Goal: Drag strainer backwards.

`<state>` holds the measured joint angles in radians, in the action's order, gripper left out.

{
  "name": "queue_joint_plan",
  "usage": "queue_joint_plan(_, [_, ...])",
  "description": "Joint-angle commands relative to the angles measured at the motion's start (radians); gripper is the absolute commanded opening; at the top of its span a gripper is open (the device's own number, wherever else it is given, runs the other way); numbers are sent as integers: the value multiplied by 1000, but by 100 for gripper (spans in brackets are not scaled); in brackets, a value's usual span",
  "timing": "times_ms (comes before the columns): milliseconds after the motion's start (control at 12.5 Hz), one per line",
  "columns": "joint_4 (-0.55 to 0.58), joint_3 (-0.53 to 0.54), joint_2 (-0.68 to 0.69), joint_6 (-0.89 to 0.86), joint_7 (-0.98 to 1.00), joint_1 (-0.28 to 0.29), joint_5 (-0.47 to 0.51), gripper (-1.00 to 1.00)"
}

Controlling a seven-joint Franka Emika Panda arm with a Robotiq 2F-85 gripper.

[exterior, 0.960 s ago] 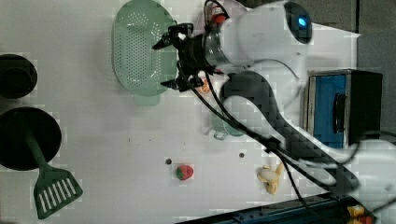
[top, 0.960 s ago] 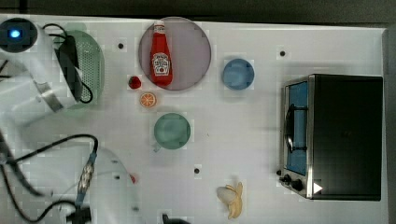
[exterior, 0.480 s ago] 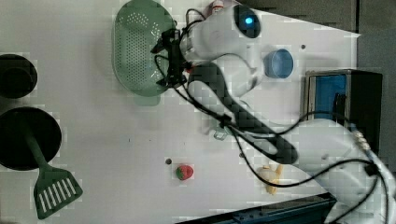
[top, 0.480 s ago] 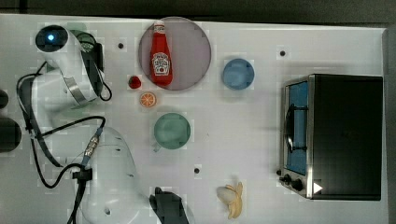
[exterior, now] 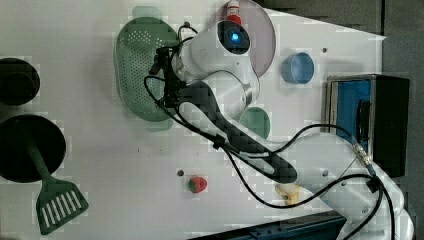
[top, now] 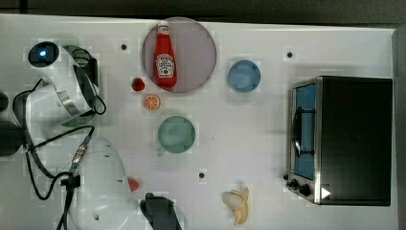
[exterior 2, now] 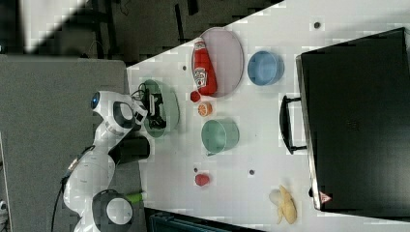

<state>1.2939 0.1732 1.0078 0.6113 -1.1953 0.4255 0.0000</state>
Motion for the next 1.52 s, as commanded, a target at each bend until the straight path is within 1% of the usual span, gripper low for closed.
queue_joint_plan(80, [40, 7, -69, -4, -46, 43, 3, 100])
queue_joint_plan(480, [236, 2, -188, 22, -46, 65, 7, 100])
queue_joint_plan(960, [467, 2, -302, 196, -47, 106, 25, 100])
queue_joint_plan(1280, [568, 3, -364, 211, -46, 138, 41, 100])
queue_joint_plan(1520, [625, 3, -400, 233, -46, 165, 75, 100])
